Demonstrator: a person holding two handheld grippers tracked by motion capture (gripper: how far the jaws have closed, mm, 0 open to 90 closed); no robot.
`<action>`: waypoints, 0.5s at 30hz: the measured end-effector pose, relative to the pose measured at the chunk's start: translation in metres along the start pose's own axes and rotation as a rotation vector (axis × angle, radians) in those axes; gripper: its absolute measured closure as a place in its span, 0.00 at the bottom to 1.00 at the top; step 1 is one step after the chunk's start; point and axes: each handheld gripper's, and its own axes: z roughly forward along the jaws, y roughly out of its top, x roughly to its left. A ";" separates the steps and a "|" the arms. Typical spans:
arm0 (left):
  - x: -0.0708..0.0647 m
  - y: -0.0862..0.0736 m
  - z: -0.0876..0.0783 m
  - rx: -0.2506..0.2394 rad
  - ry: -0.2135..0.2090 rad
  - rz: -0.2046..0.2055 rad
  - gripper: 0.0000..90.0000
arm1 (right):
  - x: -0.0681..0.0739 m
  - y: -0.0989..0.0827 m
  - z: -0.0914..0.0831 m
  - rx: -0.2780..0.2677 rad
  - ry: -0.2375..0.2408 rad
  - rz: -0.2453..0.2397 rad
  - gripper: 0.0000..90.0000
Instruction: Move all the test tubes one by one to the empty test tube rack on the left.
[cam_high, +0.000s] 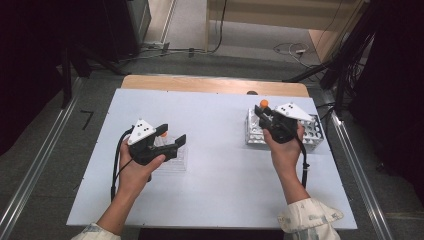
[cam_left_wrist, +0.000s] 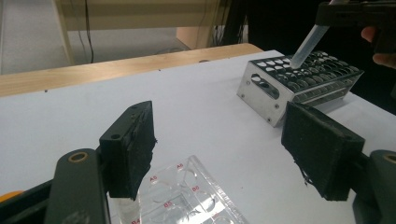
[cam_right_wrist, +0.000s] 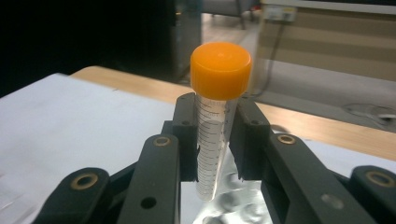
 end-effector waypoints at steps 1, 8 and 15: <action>-0.001 0.000 0.000 -0.002 -0.001 0.002 0.30 | 0.006 -0.002 -0.001 0.004 0.025 -0.006 0.79; -0.007 0.002 -0.002 -0.010 -0.018 0.010 0.30 | 0.049 -0.018 -0.004 0.049 0.174 -0.049 0.79; -0.014 0.003 -0.003 -0.021 -0.045 0.019 0.33 | 0.081 -0.032 0.001 0.095 0.267 -0.094 0.79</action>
